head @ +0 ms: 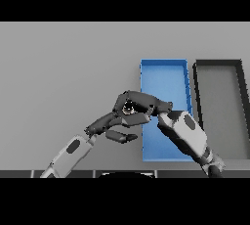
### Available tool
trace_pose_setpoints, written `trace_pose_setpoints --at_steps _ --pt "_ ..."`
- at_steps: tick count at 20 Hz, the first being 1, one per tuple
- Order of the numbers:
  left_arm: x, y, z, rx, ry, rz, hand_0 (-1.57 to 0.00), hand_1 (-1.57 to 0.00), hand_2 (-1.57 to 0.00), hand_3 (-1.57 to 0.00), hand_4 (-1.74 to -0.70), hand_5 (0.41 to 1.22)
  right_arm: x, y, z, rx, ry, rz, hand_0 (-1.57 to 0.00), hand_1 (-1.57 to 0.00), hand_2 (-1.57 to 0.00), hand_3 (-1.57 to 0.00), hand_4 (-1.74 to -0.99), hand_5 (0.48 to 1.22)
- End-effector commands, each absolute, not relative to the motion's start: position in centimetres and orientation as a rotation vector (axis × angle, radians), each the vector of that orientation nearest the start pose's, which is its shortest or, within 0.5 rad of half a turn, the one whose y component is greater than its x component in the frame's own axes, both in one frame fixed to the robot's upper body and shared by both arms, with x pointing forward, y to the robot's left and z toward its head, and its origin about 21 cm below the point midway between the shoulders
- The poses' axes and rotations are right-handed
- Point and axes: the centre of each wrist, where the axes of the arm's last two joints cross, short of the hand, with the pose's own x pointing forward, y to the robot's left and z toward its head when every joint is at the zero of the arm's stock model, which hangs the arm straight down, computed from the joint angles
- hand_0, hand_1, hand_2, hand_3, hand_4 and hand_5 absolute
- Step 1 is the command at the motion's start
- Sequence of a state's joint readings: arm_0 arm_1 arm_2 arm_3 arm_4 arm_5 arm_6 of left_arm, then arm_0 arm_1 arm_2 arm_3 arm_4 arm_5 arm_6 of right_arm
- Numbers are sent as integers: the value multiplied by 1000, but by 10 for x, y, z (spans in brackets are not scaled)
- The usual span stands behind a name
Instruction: Pick up the blue pipe and place it into the blue bin.
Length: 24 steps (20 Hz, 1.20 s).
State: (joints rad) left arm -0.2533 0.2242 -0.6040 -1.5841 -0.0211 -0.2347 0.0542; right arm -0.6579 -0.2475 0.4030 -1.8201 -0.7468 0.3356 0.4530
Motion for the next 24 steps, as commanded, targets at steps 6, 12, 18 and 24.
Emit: trace_pose_setpoints --at_steps 6,12,18,24 --pt "250 120 40 -422 -1516 -1000 0 0 0 0 -915 503 302 -128 293 1094 -1682 801 -1571 -1571 -1571 -1571 -1714 1134" --pt "247 122 42 -436 -1527 -1006 1 1 1 1 -907 491 344 -161 338 805 -1852 596 -1571 -1571 -1571 -1571 -1734 1127" --pt "250 127 41 -429 -1515 -980 1 1 1 1 -902 489 383 -216 285 523 -1678 389 -1571 -1571 -1571 -1571 -1739 1120" --pt "255 125 40 -435 -1509 -981 1 1 1 1 -888 473 381 -236 207 376 -1420 270 -1571 -1571 -1571 -1571 -1741 1120"
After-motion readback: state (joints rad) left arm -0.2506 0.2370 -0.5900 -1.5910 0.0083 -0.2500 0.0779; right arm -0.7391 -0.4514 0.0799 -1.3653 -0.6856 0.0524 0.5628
